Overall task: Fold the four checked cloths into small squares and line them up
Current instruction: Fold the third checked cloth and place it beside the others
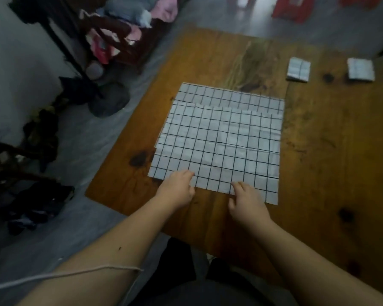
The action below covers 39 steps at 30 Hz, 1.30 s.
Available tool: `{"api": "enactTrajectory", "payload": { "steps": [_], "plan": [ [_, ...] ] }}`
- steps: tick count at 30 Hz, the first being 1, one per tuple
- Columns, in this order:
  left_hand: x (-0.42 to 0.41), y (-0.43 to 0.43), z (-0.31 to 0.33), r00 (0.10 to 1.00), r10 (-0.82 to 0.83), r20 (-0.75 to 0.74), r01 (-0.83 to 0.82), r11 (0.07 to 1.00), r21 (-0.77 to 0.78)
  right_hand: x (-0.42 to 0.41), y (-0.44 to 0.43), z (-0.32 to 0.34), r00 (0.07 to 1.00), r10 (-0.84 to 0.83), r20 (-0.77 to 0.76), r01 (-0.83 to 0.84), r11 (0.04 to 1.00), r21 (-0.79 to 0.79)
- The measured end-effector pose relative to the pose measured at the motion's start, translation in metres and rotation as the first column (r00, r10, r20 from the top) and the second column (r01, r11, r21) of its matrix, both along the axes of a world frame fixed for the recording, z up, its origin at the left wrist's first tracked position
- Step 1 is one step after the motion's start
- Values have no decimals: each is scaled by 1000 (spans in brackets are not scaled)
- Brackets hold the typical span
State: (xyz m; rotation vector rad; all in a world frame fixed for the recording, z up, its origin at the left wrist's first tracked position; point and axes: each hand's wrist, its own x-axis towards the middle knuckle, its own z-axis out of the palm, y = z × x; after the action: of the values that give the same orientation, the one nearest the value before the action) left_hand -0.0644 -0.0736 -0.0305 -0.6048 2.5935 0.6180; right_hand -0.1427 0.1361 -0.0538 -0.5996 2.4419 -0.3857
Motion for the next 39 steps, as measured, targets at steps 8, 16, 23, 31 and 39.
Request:
{"api": "enactTrajectory", "payload": {
  "steps": [8,16,23,31,39],
  "plan": [
    [-20,-76,-43,988,-157,4,157,987,-43,25,-66,-13,995,-95,-40,99,989,108],
    [-22,-96,-48,925,-371,-87,370,929,-28,-9,-68,-15,975,-143,-171,187,942,278],
    [-40,-99,-43,837,-538,-106,545,837,53,-15,-87,-10,949,-261,-178,303,911,279],
    [-55,-158,-53,919,-393,-29,387,914,-121,63,-159,-7,998,-55,-37,57,997,46],
    [-12,-131,-56,921,-388,-41,379,915,-135,85,-114,-27,989,47,-142,-37,997,72]
  ]
}}
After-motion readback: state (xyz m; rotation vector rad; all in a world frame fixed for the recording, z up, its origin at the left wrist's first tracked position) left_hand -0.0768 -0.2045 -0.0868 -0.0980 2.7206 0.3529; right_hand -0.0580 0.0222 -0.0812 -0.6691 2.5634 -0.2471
